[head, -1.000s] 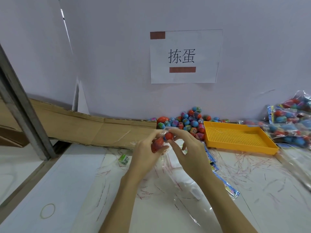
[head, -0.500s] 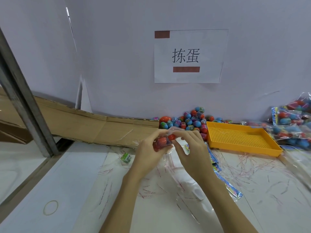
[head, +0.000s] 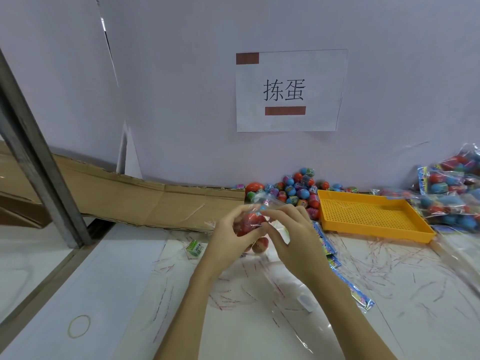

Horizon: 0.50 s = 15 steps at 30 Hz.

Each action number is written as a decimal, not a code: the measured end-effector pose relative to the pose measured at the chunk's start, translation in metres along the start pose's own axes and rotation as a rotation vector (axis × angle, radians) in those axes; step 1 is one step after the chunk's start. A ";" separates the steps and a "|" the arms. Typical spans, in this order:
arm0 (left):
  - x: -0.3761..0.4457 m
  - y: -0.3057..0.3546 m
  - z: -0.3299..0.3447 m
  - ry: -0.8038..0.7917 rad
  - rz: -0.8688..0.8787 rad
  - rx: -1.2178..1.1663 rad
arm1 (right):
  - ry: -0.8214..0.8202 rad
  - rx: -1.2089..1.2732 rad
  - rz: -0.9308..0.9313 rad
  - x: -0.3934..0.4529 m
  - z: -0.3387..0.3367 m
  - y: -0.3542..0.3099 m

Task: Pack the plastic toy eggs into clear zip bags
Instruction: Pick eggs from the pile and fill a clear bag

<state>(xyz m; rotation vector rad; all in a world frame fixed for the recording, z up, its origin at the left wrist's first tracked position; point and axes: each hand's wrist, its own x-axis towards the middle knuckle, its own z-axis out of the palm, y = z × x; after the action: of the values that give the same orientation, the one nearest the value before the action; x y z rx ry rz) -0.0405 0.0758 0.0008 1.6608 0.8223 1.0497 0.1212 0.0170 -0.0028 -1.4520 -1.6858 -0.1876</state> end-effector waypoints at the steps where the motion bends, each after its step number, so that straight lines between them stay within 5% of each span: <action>1: 0.000 0.001 -0.001 -0.012 -0.021 -0.012 | 0.007 0.060 0.013 0.001 -0.002 0.001; 9: -0.001 0.003 -0.002 -0.077 -0.019 -0.125 | -0.061 0.096 -0.059 0.002 -0.008 -0.001; 15: -0.001 0.005 0.002 -0.074 -0.063 -0.070 | 0.110 0.064 -0.059 0.005 -0.011 -0.003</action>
<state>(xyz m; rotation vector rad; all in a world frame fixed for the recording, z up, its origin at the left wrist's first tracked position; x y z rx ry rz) -0.0389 0.0728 0.0054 1.5947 0.7765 0.9576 0.1247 0.0131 0.0085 -1.3222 -1.6311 -0.2393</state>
